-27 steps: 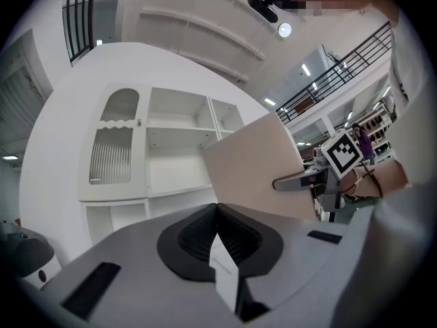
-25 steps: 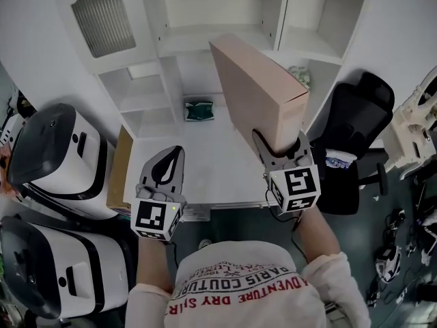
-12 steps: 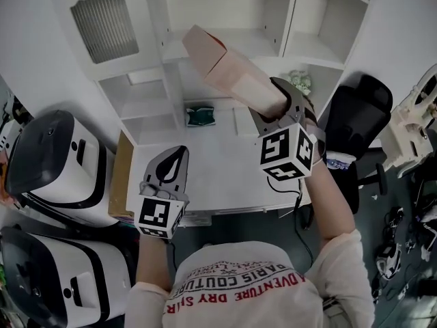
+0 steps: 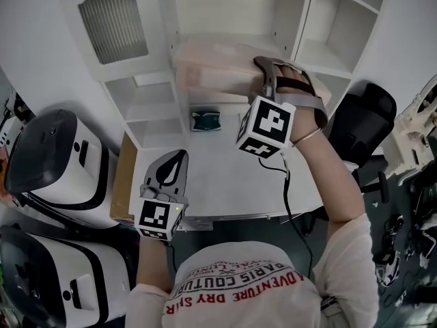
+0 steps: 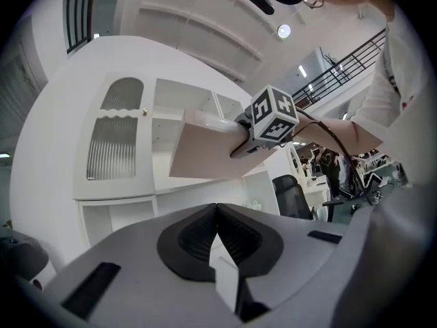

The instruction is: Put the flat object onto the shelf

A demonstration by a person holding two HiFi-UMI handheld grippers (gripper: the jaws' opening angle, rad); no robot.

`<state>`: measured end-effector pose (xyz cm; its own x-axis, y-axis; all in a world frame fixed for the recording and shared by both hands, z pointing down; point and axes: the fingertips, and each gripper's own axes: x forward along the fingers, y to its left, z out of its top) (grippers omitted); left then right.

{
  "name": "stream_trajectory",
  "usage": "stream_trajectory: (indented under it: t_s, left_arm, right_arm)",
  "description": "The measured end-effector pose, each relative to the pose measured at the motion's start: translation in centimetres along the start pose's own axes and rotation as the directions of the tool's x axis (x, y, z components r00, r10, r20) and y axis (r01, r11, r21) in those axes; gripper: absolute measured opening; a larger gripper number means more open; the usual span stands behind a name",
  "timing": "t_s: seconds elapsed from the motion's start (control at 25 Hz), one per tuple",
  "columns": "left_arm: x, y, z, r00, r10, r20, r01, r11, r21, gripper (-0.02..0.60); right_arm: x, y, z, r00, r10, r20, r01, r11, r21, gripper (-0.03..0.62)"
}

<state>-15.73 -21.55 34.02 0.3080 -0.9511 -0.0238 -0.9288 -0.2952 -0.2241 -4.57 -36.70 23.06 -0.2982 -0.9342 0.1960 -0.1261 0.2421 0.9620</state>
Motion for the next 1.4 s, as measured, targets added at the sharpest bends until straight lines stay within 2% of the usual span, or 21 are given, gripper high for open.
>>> stream_trajectory:
  t_s: [0.28,0.44,0.68,0.92,1.2,1.4]
  left_arm:
    - [0.1,2.1,-1.0,1.000,0.029,-0.007,-0.029,0.999,-0.015,0.014]
    - [0.0,3.1,-1.7,0.999,0.037,-0.013,-0.037,0.999,-0.015,0.014]
    - [0.3,5.5,-2.1,0.997,0.072,-0.018,-0.073,0.997,-0.024,0.014]
    - [1.5,5.5,-2.6,0.998,0.048,-0.029,-0.049,0.999,-0.009,0.014]
    - [3.2,5.0,-2.9,0.999,0.014,-0.042,-0.014,1.000,-0.005,0.014]
    - [4.0,5.4,-2.2,1.000,0.013,-0.006,-0.013,1.000,-0.017,0.014]
  right_arm:
    - [4.0,0.0,3.0,0.998,-0.007,-0.063,-0.006,0.979,-0.203,0.288]
    - [6.5,0.2,3.2,0.997,0.008,-0.071,-0.022,0.982,-0.190,0.293]
    - [10.1,1.0,3.3,0.999,0.036,-0.010,-0.037,0.980,-0.195,0.305]
    - [13.5,1.4,3.2,0.998,0.050,-0.023,-0.054,0.978,-0.201,0.313]
    - [17.0,1.8,2.6,0.999,0.036,-0.006,-0.037,0.978,-0.207,0.321]
    - [18.3,2.7,2.4,0.997,0.080,0.002,-0.079,0.980,-0.182,0.344]
